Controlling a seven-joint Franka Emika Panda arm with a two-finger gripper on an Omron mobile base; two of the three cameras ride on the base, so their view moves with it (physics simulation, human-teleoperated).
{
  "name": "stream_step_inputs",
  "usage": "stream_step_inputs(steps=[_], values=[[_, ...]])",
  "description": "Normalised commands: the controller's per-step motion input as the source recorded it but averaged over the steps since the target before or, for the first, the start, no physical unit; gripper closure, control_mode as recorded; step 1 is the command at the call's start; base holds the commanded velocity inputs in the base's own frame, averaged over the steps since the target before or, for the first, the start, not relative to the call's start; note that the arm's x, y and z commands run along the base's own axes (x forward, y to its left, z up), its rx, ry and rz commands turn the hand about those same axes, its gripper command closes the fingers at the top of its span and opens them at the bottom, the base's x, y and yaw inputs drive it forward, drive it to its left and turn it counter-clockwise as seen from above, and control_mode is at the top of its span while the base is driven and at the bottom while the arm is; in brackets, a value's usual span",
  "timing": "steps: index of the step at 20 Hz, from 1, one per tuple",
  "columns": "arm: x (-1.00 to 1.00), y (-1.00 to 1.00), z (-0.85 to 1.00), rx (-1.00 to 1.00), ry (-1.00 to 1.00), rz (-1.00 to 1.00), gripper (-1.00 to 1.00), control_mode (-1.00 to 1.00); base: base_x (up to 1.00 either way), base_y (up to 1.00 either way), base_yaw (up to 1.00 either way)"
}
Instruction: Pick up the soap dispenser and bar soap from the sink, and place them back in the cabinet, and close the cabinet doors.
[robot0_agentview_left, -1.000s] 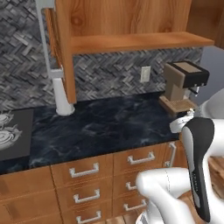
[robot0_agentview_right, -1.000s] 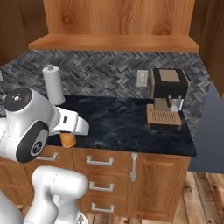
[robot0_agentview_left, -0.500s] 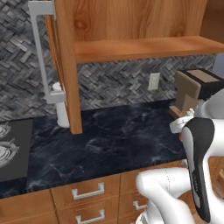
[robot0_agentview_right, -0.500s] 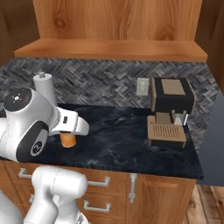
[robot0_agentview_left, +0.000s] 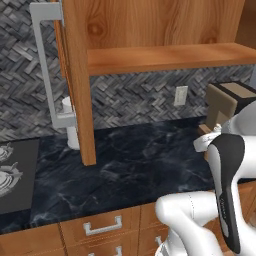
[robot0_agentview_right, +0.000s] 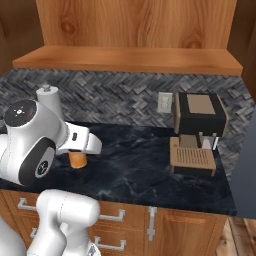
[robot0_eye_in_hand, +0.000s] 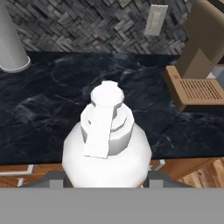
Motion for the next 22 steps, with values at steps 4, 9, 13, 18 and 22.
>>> stream_step_inputs(steps=[4, 9, 13, 18, 22], values=[[0.00, 0.00, 0.00, 0.00, 0.00, 0.00, 1.00, 1.00, 0.00, 0.00, 0.00], [0.00, 0.00, 0.00, 0.00, 0.00, 0.00, 1.00, 1.00, 0.01, 0.00, 0.00], [0.00, -0.04, 0.00, 0.00, 0.00, 0.00, 1.00, -1.00, 0.00, -0.04, 0.00], [0.01, -0.16, 0.28, 0.00, -0.03, 0.00, 1.00, -1.00, 0.00, 0.00, 0.00], [0.00, -0.09, 0.54, 0.00, -0.03, 0.00, 1.00, -1.00, 0.00, 0.00, 0.00]])
